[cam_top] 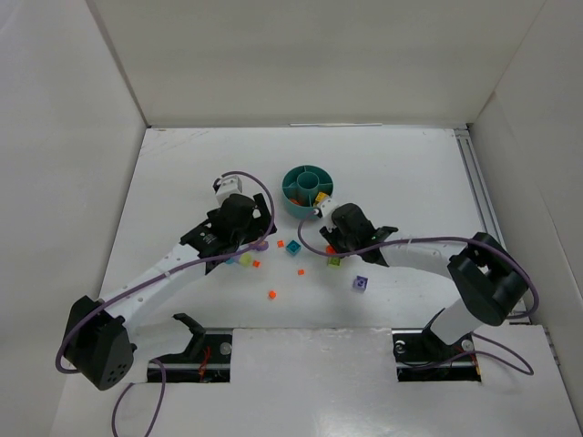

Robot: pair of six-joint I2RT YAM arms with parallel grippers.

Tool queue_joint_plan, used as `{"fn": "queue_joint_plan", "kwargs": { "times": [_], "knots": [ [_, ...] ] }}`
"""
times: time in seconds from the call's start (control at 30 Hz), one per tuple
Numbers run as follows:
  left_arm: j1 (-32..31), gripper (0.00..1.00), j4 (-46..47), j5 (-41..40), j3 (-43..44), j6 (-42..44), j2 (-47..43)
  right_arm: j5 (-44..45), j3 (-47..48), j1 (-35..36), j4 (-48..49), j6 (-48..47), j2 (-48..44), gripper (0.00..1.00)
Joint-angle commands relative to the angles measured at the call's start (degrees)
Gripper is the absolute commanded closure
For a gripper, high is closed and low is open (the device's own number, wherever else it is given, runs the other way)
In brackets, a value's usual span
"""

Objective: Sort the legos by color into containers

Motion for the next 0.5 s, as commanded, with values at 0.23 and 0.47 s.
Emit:
{"fn": "queue_joint_plan", "kwargs": {
  "times": [0.23,0.47],
  "knots": [
    [0.11,0.00,1.96,-0.03,-0.39,0.08,-1.58,-0.03,1.64,0.26,2.28,1.69,-0.42,0.77],
    [0.11,0.00,1.96,-0.03,-0.39,0.08,-1.58,-0.03,1.02,0.26,2.28,1.69,-0.42,0.71]
  ]
}}
